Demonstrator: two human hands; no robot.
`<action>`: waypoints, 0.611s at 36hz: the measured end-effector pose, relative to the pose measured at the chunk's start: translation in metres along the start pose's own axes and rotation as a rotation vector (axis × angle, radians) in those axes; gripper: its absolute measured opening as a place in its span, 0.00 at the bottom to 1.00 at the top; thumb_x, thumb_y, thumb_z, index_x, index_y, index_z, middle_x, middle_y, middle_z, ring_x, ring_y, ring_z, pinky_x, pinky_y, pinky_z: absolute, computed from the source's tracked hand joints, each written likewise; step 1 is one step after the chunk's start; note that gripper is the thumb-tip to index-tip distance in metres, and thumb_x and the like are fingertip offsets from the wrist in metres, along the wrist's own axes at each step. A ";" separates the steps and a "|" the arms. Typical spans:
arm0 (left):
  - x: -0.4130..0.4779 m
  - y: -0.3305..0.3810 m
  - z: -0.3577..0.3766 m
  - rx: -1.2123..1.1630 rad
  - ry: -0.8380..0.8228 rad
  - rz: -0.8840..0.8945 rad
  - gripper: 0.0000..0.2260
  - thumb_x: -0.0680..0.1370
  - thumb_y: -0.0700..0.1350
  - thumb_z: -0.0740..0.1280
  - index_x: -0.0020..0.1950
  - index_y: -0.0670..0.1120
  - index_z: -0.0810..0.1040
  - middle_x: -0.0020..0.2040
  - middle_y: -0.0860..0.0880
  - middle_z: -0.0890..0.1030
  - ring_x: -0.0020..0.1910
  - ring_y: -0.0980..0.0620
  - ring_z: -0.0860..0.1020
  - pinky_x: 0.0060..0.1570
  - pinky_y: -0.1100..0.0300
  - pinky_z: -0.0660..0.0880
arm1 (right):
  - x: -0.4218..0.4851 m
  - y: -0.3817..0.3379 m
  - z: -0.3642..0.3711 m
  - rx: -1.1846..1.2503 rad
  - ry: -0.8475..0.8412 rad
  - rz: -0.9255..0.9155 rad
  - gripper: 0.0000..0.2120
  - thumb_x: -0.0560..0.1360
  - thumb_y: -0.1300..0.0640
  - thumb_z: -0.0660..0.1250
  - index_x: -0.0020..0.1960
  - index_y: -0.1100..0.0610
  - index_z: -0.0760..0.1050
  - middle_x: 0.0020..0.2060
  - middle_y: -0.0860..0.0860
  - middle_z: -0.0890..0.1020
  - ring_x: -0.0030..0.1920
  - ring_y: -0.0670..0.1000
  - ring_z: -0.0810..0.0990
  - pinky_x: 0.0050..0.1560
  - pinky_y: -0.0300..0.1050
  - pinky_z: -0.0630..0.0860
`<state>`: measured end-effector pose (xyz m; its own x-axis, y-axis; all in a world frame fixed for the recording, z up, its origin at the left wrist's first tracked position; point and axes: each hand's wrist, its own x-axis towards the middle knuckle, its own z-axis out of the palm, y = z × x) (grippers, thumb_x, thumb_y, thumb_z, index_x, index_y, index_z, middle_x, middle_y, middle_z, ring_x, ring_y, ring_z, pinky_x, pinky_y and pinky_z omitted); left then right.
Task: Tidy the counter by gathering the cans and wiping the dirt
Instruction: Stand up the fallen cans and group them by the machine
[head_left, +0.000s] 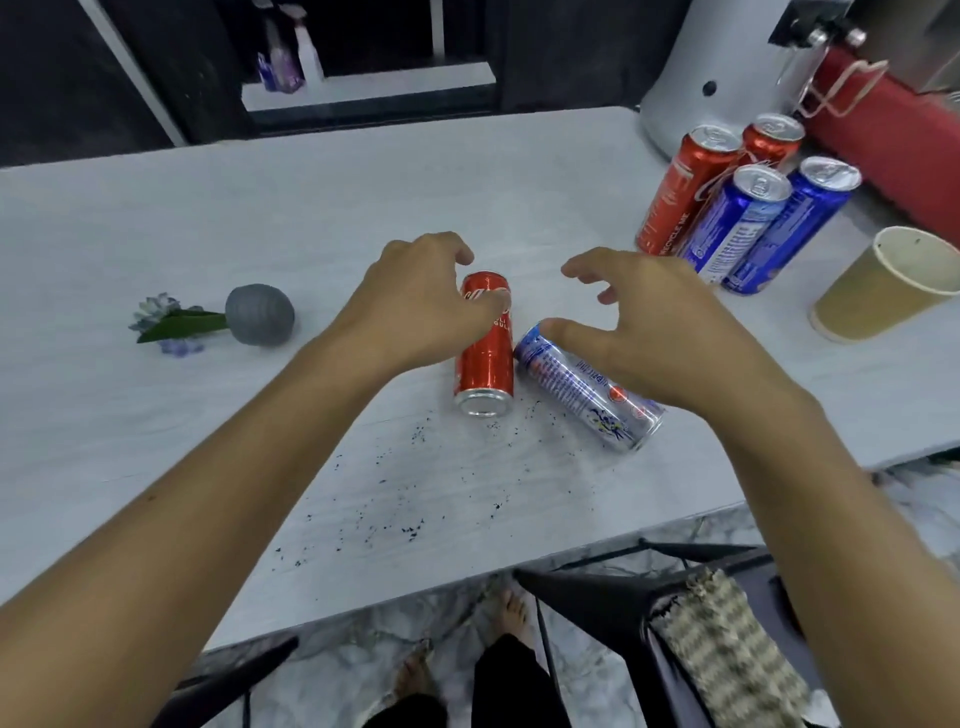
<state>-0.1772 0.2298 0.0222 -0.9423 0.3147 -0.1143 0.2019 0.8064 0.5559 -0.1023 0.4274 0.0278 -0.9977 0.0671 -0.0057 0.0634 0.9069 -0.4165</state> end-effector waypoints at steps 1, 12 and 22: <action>0.003 -0.001 0.003 -0.003 -0.004 -0.019 0.28 0.76 0.63 0.70 0.72 0.53 0.73 0.68 0.48 0.77 0.65 0.49 0.75 0.51 0.57 0.68 | 0.002 0.001 0.003 -0.002 -0.016 0.012 0.29 0.75 0.39 0.71 0.73 0.49 0.72 0.68 0.49 0.78 0.68 0.52 0.74 0.56 0.44 0.68; 0.025 -0.009 0.035 -0.005 -0.077 -0.200 0.34 0.71 0.65 0.73 0.71 0.47 0.73 0.65 0.46 0.78 0.54 0.50 0.76 0.41 0.61 0.68 | 0.020 0.016 0.028 -0.085 -0.295 0.226 0.37 0.66 0.35 0.75 0.68 0.53 0.73 0.62 0.53 0.79 0.58 0.57 0.79 0.57 0.52 0.78; 0.030 -0.012 0.049 -0.009 -0.068 -0.256 0.31 0.69 0.63 0.77 0.63 0.46 0.77 0.48 0.52 0.77 0.36 0.61 0.71 0.30 0.64 0.64 | 0.026 0.026 0.038 -0.151 -0.333 0.240 0.31 0.63 0.37 0.78 0.59 0.52 0.78 0.49 0.52 0.78 0.46 0.55 0.79 0.44 0.47 0.77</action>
<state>-0.1943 0.2545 -0.0283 -0.9424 0.1342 -0.3065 -0.0430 0.8598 0.5088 -0.1273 0.4365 -0.0175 -0.9057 0.1684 -0.3891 0.2726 0.9342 -0.2301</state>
